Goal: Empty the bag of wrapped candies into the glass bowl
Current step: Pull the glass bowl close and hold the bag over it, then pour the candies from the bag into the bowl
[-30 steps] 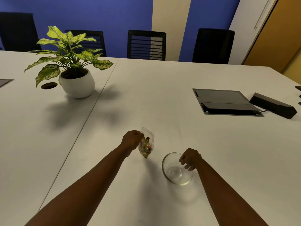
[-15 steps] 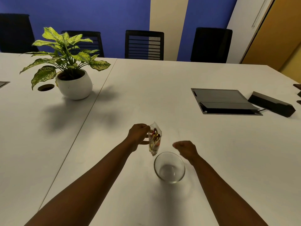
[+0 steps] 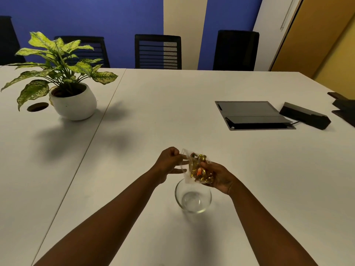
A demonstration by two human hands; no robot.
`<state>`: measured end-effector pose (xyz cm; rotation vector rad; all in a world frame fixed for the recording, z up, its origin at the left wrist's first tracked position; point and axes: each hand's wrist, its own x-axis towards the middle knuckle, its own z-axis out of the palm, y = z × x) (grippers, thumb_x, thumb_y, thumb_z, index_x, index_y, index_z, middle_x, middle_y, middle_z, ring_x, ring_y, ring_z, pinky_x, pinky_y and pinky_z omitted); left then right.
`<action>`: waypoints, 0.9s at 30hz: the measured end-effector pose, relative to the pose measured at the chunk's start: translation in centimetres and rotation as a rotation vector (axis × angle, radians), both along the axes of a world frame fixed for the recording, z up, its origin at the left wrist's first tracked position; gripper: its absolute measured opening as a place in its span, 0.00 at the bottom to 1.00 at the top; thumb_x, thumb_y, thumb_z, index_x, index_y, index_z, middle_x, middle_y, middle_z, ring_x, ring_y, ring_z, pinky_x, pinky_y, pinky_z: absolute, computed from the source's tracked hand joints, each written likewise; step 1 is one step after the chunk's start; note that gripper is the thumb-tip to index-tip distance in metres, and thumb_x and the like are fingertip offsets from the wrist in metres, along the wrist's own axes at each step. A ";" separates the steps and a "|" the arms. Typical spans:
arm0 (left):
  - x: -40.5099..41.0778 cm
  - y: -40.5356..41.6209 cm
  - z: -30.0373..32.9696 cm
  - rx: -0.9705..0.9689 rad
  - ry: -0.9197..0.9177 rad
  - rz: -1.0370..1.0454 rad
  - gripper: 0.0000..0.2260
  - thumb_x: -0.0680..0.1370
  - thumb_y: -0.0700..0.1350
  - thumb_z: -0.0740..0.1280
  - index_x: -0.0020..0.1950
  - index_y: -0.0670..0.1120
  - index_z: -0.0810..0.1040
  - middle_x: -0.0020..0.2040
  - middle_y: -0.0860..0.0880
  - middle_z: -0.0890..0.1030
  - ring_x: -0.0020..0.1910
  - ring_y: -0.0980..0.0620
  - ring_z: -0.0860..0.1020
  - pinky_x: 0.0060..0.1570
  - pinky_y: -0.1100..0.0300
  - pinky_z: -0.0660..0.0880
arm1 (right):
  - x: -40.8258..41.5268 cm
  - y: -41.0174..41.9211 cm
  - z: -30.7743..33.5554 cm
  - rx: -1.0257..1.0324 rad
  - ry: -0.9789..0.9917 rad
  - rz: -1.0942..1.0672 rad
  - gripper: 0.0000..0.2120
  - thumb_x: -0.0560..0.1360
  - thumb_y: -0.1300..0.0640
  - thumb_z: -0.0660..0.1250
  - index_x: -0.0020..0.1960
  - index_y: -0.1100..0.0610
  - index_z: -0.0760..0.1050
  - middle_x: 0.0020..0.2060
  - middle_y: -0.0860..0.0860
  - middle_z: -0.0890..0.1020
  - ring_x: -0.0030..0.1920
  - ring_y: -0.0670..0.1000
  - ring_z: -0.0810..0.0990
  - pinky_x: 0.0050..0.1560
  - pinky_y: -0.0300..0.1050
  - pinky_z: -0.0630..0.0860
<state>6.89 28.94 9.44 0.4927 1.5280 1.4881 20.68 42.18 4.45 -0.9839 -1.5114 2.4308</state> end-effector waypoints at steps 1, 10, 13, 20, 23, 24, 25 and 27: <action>-0.1 -0.2 -0.4 -0.013 0.008 -0.006 0.12 0.77 0.32 0.59 0.37 0.46 0.64 0.42 0.46 0.81 0.41 0.51 0.81 0.37 0.57 0.80 | 0.3 0.1 -0.1 0.052 -0.029 -0.006 0.12 0.72 0.57 0.67 0.55 0.56 0.76 0.43 0.53 0.83 0.42 0.50 0.82 0.42 0.45 0.79; 0.8 -1.1 -3.2 -0.366 0.143 -0.275 0.17 0.76 0.33 0.62 0.65 0.40 0.72 0.56 0.42 0.80 0.53 0.50 0.75 0.45 0.58 0.75 | 0.8 -0.5 -0.8 0.704 -0.315 0.034 0.24 0.64 0.60 0.77 0.59 0.58 0.76 0.53 0.55 0.82 0.55 0.55 0.79 0.56 0.49 0.78; 1.1 -1.2 -3.7 -0.445 0.156 -0.316 0.22 0.76 0.35 0.63 0.70 0.41 0.67 0.65 0.39 0.74 0.58 0.48 0.73 0.50 0.53 0.77 | 0.5 -0.7 -0.6 0.894 -0.446 0.160 0.26 0.64 0.56 0.77 0.60 0.56 0.75 0.56 0.54 0.81 0.57 0.55 0.78 0.59 0.48 0.75; 1.6 -1.4 -3.9 -0.501 0.245 -0.418 0.19 0.78 0.39 0.61 0.69 0.39 0.70 0.66 0.39 0.74 0.58 0.45 0.75 0.43 0.54 0.78 | 0.2 -0.9 0.9 0.870 -0.479 0.371 0.23 0.69 0.66 0.66 0.62 0.55 0.76 0.59 0.56 0.80 0.60 0.55 0.77 0.51 0.43 0.75; 1.7 -1.5 -3.9 -0.510 0.254 -0.426 0.19 0.78 0.39 0.61 0.69 0.40 0.68 0.68 0.39 0.73 0.65 0.41 0.74 0.49 0.50 0.77 | 0.2 -1.0 1.1 0.912 -0.480 0.361 0.21 0.70 0.66 0.68 0.62 0.58 0.76 0.57 0.58 0.81 0.54 0.54 0.79 0.43 0.38 0.76; 1.8 -1.5 -3.9 -0.511 0.260 -0.424 0.19 0.78 0.38 0.61 0.70 0.40 0.68 0.68 0.39 0.72 0.65 0.40 0.73 0.50 0.50 0.77 | 0.3 -0.9 1.2 0.924 -0.462 0.329 0.19 0.69 0.66 0.70 0.59 0.59 0.77 0.55 0.58 0.82 0.50 0.53 0.80 0.39 0.36 0.75; 1.8 -1.5 -3.9 -0.512 0.261 -0.418 0.20 0.78 0.38 0.61 0.70 0.41 0.68 0.68 0.39 0.72 0.65 0.40 0.73 0.50 0.50 0.77 | 0.3 -0.8 1.3 0.939 -0.443 0.298 0.17 0.67 0.65 0.73 0.56 0.60 0.79 0.53 0.59 0.83 0.49 0.52 0.81 0.38 0.34 0.75; 1.8 -1.6 -3.9 -0.520 0.270 -0.409 0.20 0.78 0.38 0.62 0.70 0.41 0.68 0.69 0.39 0.70 0.65 0.40 0.72 0.51 0.48 0.77 | 0.3 -0.5 1.5 0.963 -0.429 0.270 0.13 0.65 0.63 0.76 0.49 0.61 0.82 0.49 0.58 0.85 0.51 0.53 0.82 0.43 0.39 0.77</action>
